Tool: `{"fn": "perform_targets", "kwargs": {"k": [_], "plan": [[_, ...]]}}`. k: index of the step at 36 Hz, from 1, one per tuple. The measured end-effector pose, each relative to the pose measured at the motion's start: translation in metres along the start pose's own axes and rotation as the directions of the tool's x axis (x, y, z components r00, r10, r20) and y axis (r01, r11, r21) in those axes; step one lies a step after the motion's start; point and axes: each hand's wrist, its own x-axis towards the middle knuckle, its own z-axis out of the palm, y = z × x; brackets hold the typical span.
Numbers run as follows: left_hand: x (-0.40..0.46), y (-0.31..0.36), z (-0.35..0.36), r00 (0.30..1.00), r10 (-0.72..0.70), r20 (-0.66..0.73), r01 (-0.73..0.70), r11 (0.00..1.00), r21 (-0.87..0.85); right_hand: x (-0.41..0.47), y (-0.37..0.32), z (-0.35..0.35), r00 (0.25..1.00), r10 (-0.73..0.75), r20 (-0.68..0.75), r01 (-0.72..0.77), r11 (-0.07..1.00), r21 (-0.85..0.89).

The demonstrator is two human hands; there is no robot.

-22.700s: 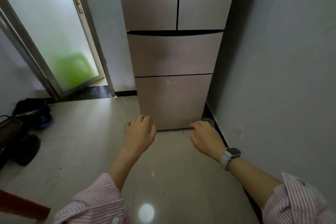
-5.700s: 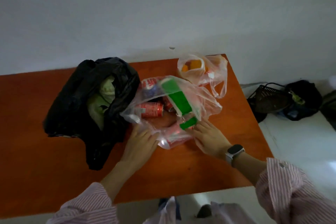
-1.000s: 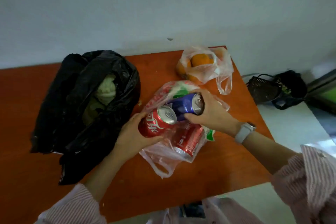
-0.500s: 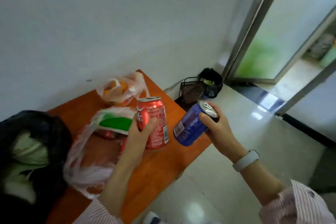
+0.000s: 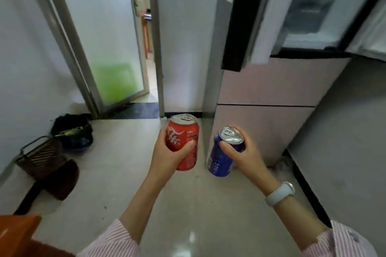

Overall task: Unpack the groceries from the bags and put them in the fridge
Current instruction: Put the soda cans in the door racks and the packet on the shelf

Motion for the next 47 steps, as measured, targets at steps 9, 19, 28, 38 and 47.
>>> {"fn": "perform_targets", "kwargs": {"k": [9,19,28,38,47], "plan": [[0.088,0.045,0.168,0.942,0.178,0.284,-0.201,0.978,0.053,0.053,0.017,-0.158,0.927,-0.097,-0.362,0.067,0.993,-0.093],[0.216,0.155,0.315,0.8,0.523,0.294,-0.517,0.849,-0.105,0.219,-0.029,-0.296,0.813,-0.278,-0.512,0.342,0.939,0.034],[0.286,0.208,0.369,0.787,0.612,0.081,-0.613,0.79,-0.01,0.345,-0.067,-0.342,0.791,-0.306,-0.53,0.506,0.814,0.286],[0.308,0.199,0.354,0.782,0.593,-0.193,-0.542,0.799,0.26,0.45,-0.06,-0.315,0.913,-0.362,-0.189,0.395,0.664,0.635],[0.314,0.192,0.314,0.745,0.524,-0.414,-0.267,0.802,0.535,0.488,-0.066,-0.263,0.811,-0.566,0.144,0.451,0.764,0.462]]}}
